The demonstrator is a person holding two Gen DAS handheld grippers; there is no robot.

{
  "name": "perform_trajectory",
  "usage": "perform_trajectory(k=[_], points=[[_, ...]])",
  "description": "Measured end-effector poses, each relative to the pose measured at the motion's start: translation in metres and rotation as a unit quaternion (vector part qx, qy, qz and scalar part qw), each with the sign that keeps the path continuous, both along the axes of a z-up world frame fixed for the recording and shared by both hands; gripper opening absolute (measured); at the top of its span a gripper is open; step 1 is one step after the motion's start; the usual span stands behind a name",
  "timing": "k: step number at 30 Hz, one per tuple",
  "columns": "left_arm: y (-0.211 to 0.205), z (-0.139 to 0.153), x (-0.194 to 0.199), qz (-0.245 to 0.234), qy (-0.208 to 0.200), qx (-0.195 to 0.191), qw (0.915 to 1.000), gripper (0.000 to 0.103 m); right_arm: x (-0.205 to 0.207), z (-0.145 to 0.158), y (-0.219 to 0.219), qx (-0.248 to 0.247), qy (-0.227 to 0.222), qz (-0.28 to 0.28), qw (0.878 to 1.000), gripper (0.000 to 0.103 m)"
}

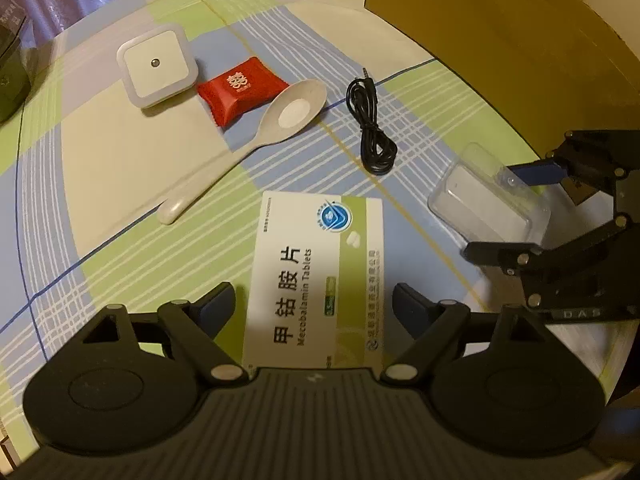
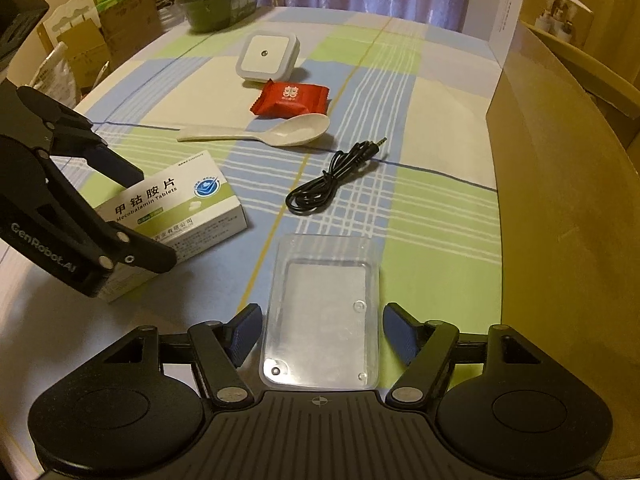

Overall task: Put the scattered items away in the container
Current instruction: 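Grasp the white Mecobalamin tablet box with the left gripper and lift it, then carry the tablet box left while the right carries the clear container to the box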

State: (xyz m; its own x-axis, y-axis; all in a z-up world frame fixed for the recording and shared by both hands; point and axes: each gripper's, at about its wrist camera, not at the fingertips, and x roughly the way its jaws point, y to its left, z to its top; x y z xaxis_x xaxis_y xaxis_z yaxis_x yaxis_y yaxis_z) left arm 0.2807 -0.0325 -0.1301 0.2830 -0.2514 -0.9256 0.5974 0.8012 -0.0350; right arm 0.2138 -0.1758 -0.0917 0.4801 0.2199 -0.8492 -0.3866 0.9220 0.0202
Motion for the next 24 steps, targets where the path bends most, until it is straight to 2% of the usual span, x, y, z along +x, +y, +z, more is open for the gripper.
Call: perform_trajectory(k=[2, 9, 10, 11, 17, 24], points=[[-0.002, -0.001, 0.002, 0.003, 0.003, -0.003, 1.0, 0.068, 0.0, 0.0, 0.0, 0.003, 0.001, -0.002, 1.0, 0.073], [-0.002, 0.003, -0.011, 0.021, 0.009, 0.004, 0.9997, 0.067, -0.004, -0.001, -0.001, 0.004, 0.01, -0.007, 1.0, 0.073], [-0.002, 0.004, -0.015, 0.024, 0.006, 0.008, 0.9997, 0.067, -0.005, -0.001, -0.002, 0.002, 0.009, -0.01, 1.0, 0.068], [-0.001, 0.005, -0.018, 0.028, 0.004, 0.009, 0.9996, 0.067, -0.007, 0.0, -0.002, 0.001, 0.008, -0.011, 1.0, 0.058], [0.005, 0.017, -0.038, 0.059, 0.005, -0.009, 0.9982, 0.067, -0.02, 0.013, -0.005, 0.008, -0.002, -0.016, 1.0, 0.058], [0.011, 0.042, -0.058, 0.087, -0.002, -0.028, 0.9958, 0.067, -0.041, 0.045, -0.006, 0.015, -0.027, -0.019, 0.999, 0.058]])
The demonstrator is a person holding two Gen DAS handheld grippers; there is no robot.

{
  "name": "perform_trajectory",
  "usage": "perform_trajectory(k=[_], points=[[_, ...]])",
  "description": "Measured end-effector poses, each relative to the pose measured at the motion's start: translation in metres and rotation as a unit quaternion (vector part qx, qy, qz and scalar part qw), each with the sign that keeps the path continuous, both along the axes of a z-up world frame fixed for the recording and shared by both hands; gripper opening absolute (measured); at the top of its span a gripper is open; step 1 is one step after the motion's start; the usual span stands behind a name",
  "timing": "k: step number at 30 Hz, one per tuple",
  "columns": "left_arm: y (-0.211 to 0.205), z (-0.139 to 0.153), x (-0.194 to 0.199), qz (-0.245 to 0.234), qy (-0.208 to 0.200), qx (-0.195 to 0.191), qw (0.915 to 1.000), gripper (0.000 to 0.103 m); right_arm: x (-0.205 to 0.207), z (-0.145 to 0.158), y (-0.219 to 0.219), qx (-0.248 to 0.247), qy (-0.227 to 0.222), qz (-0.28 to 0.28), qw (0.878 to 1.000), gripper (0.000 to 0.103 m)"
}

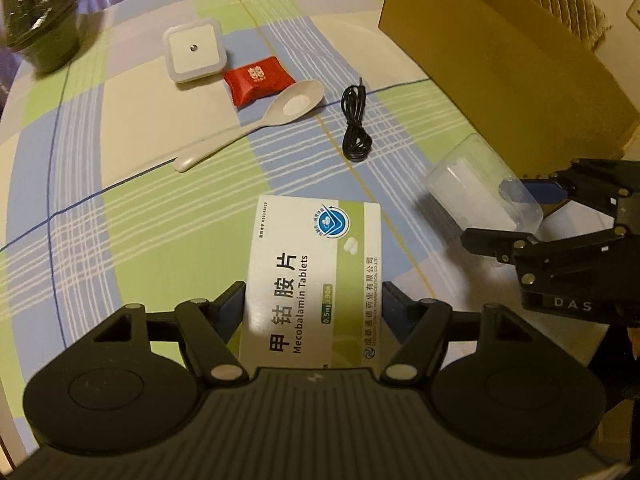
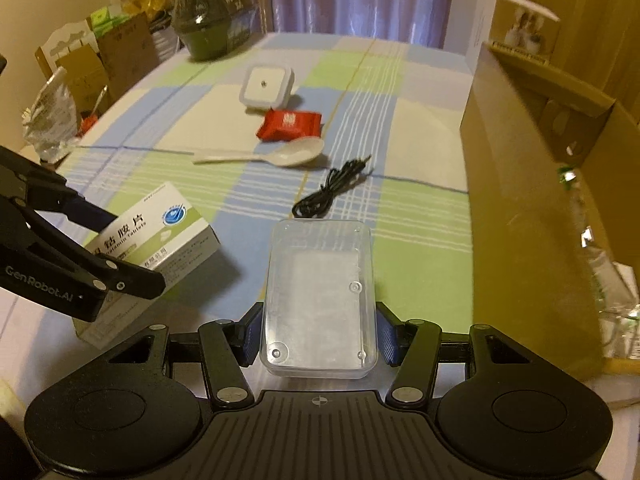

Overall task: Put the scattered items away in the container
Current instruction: 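Carry the tablet box left while the right carries the clear container to the box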

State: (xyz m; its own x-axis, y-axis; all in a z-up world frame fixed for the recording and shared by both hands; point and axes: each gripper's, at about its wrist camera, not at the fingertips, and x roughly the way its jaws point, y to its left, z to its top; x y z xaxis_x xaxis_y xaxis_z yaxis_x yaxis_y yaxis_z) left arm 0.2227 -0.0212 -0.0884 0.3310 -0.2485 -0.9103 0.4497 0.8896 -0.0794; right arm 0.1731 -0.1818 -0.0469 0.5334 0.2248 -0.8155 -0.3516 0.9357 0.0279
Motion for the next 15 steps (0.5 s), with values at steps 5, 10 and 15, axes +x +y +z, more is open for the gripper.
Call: perform_trajectory(k=[5, 10, 15], points=[[0.0, 0.024, -0.019, 0.019, -0.014, -0.009, 0.9997, 0.067, -0.018, 0.024, 0.0, 0.003, -0.019, 0.005, 1.0, 0.058], [-0.004, 0.046, -0.043, 0.037, -0.025, -0.02, 0.9988, 0.067, -0.038, 0.048, -0.003, 0.009, -0.037, 0.005, 0.999, 0.058], [-0.01, 0.061, -0.068, 0.046, -0.035, -0.024, 0.998, 0.067, -0.058, 0.068, -0.011, 0.014, -0.055, -0.002, 0.998, 0.058]])
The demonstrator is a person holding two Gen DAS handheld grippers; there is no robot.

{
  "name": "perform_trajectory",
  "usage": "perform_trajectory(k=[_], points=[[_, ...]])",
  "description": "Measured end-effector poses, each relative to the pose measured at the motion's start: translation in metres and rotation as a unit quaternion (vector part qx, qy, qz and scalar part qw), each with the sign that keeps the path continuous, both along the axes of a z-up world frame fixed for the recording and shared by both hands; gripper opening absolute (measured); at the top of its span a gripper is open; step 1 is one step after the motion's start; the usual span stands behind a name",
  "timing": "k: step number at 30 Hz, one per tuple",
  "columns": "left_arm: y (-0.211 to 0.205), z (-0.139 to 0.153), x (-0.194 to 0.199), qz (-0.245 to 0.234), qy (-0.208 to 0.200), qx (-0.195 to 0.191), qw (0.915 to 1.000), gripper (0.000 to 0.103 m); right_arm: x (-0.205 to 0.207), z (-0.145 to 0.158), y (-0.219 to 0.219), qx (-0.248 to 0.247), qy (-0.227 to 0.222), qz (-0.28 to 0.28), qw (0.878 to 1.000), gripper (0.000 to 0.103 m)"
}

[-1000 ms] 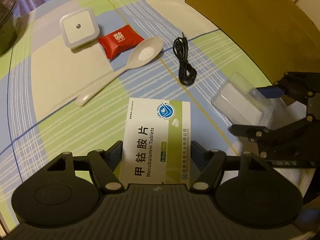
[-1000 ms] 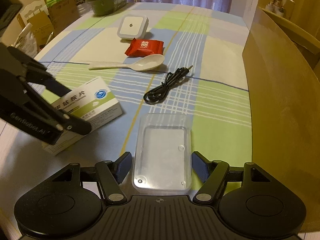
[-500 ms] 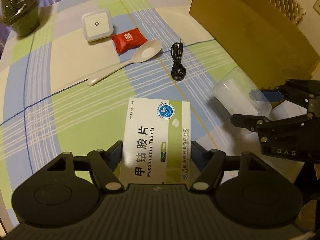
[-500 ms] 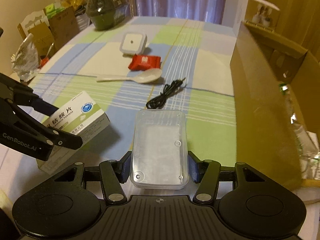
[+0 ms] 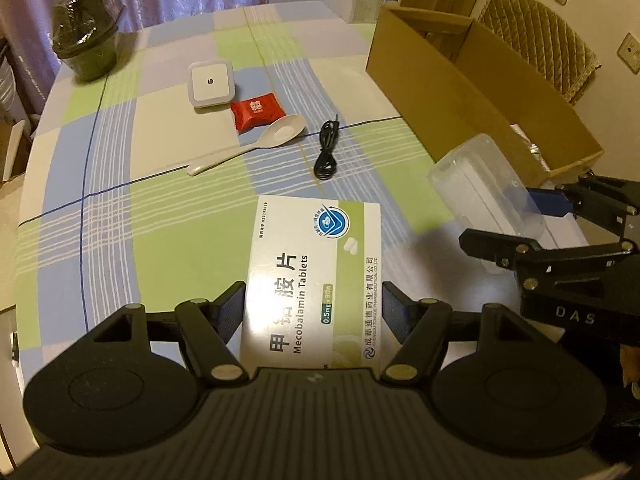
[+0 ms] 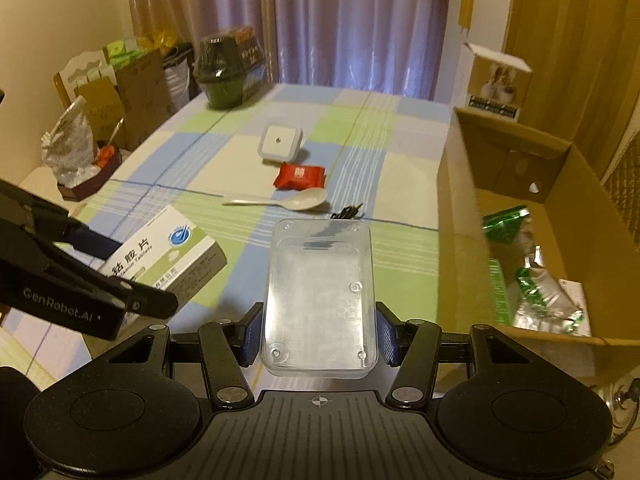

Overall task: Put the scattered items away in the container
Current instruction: 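Carry the tablet box left while the right carries the clear container to the box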

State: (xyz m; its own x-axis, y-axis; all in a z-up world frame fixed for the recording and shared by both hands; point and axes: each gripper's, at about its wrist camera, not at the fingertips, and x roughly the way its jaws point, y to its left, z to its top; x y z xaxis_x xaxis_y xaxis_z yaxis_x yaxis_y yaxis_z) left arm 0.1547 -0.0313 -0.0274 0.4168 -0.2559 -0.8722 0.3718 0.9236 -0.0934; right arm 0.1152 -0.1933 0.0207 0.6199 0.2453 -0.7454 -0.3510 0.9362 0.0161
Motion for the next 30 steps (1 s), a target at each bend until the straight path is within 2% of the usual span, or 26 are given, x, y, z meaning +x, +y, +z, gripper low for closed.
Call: perform_trajectory(k=[14, 30], points=[[-0.027, 0.03, -0.044, -0.001, -0.018, -0.019, 0.9997, 0.067, -0.038, 0.037, -0.043, 0.004, -0.036, -0.027, 0.999, 0.058], [-0.108, 0.049, -0.031, -0.038, -0.03, -0.052, 0.9975, 0.067, -0.04, 0.06, -0.127, 0.005, -0.06, -0.1, 0.993, 0.058]])
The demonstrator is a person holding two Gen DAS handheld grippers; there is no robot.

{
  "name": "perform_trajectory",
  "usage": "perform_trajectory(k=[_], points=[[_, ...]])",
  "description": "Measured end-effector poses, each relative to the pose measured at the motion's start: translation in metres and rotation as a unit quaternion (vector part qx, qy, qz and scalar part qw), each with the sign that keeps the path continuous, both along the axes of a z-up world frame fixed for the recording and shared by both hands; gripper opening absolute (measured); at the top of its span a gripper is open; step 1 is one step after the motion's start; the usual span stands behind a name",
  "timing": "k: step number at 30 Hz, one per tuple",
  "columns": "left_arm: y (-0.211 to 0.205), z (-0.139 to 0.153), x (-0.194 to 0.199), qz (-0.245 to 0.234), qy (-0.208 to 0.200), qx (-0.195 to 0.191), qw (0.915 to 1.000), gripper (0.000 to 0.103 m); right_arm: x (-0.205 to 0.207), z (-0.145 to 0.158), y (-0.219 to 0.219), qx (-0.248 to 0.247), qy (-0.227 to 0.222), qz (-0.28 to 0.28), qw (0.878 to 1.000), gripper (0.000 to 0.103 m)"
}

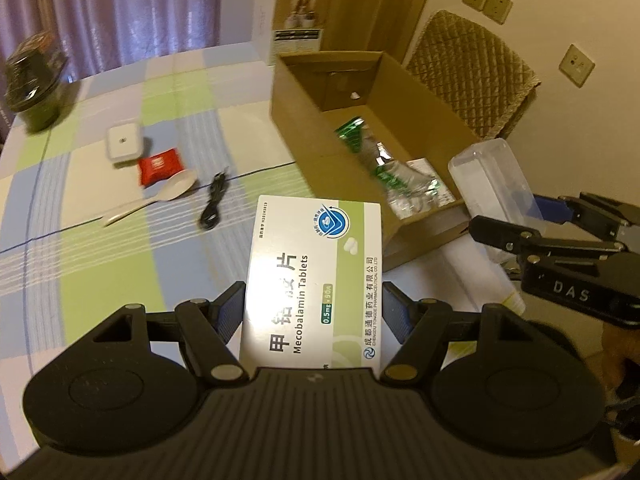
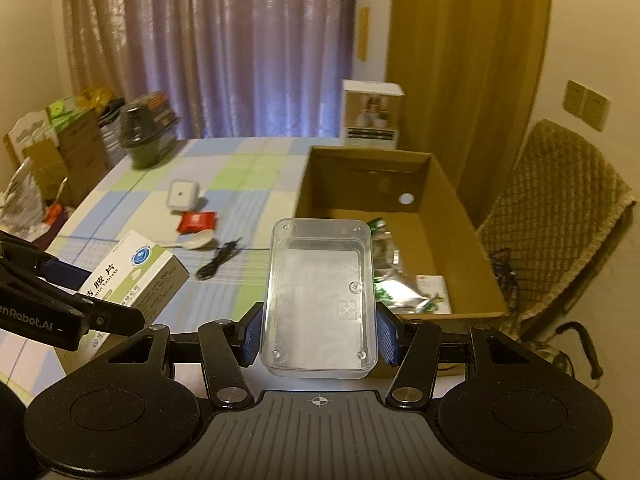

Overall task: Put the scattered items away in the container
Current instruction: 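Carry the tablet box left while the right carries the clear container to the box, then lower the tablet box into the box left while the right holds the container above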

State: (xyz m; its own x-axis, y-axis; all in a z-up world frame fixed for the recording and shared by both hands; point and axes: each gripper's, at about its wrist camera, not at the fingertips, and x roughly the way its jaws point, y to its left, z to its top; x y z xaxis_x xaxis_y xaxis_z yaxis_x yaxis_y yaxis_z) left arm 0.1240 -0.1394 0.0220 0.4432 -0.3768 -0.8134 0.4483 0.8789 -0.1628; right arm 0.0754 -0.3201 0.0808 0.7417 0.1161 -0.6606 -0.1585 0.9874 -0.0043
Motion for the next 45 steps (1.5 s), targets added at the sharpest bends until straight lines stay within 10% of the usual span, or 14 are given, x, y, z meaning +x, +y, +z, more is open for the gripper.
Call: perform_trajectory(k=[30, 45], points=[[-0.074, 0.015, 0.047, -0.036, -0.005, -0.044, 0.9984, 0.067, 0.035, 0.004, -0.059, -0.003, -0.003, -0.051, 0.999, 0.058], [-0.111, 0.003, 0.102, 0.02, 0.033, -0.096, 0.9946, 0.067, 0.086, 0.002, -0.09, -0.009, 0.0, -0.06, 0.998, 0.058]])
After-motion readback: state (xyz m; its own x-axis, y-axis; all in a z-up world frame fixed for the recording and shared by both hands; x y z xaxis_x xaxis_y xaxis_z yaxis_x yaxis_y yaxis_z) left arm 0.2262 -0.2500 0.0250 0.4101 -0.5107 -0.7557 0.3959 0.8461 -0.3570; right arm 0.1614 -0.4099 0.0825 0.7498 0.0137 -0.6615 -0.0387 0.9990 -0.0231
